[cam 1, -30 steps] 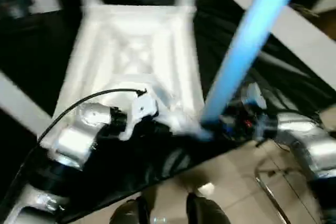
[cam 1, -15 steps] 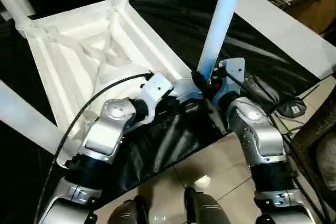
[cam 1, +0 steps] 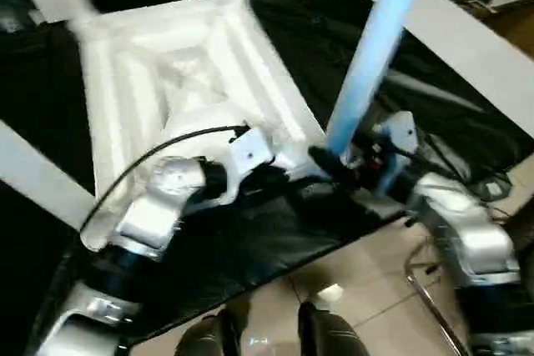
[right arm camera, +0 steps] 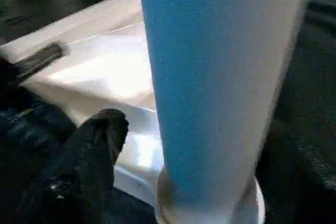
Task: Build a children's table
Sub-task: Rotate leg to tighten
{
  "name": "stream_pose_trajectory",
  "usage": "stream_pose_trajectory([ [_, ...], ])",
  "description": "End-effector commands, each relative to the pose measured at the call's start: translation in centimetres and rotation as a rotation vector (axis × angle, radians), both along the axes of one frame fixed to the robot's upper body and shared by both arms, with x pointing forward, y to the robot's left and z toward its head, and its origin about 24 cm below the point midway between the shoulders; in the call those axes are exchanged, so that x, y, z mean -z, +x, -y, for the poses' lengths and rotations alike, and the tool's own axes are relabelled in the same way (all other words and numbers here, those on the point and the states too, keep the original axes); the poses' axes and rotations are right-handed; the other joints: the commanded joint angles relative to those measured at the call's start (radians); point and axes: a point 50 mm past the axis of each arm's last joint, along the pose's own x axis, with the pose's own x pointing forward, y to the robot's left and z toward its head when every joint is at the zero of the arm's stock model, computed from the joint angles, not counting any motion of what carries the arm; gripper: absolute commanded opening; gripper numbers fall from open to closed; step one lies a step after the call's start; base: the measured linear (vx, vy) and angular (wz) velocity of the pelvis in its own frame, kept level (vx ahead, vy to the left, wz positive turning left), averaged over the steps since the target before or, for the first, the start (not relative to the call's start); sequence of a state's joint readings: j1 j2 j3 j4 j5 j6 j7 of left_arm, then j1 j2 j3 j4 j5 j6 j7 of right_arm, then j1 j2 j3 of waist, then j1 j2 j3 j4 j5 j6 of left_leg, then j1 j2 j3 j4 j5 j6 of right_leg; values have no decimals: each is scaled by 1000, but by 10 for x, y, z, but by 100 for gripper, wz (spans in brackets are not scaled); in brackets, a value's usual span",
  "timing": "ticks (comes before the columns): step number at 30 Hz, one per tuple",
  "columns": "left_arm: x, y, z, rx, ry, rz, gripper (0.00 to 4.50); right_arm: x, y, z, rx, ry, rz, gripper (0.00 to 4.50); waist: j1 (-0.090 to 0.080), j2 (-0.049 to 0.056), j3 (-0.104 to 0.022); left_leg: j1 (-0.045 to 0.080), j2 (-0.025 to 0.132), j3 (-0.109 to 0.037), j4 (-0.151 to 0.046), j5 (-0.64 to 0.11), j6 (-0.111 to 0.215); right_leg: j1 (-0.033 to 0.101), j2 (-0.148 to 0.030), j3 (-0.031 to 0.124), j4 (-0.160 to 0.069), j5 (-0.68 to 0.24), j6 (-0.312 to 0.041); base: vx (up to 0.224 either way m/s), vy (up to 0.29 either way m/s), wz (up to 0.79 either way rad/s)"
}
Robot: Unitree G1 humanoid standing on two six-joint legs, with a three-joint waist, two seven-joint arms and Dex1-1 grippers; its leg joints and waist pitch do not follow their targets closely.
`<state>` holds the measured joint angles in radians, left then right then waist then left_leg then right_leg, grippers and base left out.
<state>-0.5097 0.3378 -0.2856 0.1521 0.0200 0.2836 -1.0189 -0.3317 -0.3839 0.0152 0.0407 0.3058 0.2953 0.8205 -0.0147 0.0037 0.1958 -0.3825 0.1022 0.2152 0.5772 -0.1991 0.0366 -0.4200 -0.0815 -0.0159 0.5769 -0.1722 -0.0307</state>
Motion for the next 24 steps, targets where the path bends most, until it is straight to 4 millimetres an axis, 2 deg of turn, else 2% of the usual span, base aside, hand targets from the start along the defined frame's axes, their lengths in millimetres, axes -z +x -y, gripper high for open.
stream_pose_trajectory([
  [1, 24, -12, 0, 125, 49, -110, 0, -5, -6, 5, -114, -42, 24, 407, 3, -13, -67, 46, 131, -51, -77, -169, 105, 24, -88, 59, -68, -197, -242, 0, 0, 0],
  [4, 23, -15, -8, 251, 80, -133, 0, -5, -11, 16, -250, -101, 7, 407, 9, -14, -74, 31, 129, -50, -70, -82, 144, 38, -90, 54, -49, -94, -274, 20, -5, 3],
  [7, 22, -15, -13, 333, 98, -157, 0, -7, -14, 22, -382, -121, -13, 407, 14, -14, -78, 29, 128, -51, -63, -54, 177, 42, -92, 50, -43, -66, -298, 0, 0, 0],
  [8, 22, -15, -14, 349, 110, -160, 0, -7, -15, 23, -407, -127, -16, 407, 14, -20, -79, 28, 131, -50, -63, -45, 179, 44, -91, 49, -41, -64, -301, 0, 0, 0],
  [12, 23, -14, -20, 413, 163, -168, 0, -8, -16, 26, -509, -141, -44, 407, 19, -17, -79, 28, 133, -49, -62, -54, 179, 43, -90, 44, -41, -99, -307, 0, 0, 0],
  [13, 23, -14, -20, 420, 168, -169, 0, -8, -16, 26, -521, -143, -46, 391, 21, -18, -79, 28, 135, -48, -62, -59, 173, 43, -91, 45, -41, -110, -309, 0, 0, 0],
  [15, 21, -13, -23, 477, 205, -173, 0, -7, -18, 24, -628, -156, -74, 391, 22, -19, -79, 30, 134, -48, -63, -85, 161, 42, -91, 44, -44, -149, -308, 0, 0, 0],
  [16, 21, -13, -24, 490, 213, -173, 0, -7, -18, 23, -654, -157, -86, 364, 23, -19, -78, 28, 135, -48, -64, -91, 156, 43, -92, 45, -44, -162, -305, 0, 0, 0],
  [17, 21, -13, -25, 502, 222, -175, 0, -6, -18, 22, -675, -167, -87, 357, 25, -19, -77, 29, 137, -49, -65, -93, 151, 42, -94, 46, -44, -163, -304, 0, 0, 0],
  [19, 20, -12, -27, 526, 244, -174, 0, -4, -18, 21, -719, -180, -98, 344, 28, -17, -81, 32, 137, -47, -64, -80, 151, 39, -91, 45, -41, -146, -310, 0, 0, 0],
  [24, 19, -11, -29, 554, 266, -172, 0, -3, -17, 16, -797, -190, -114, 309, 39, -21, -84, 32, 137, -44, -58, -36, 166, 39, -93, 44, -31, -82, -323, 0, 0, 0],
])
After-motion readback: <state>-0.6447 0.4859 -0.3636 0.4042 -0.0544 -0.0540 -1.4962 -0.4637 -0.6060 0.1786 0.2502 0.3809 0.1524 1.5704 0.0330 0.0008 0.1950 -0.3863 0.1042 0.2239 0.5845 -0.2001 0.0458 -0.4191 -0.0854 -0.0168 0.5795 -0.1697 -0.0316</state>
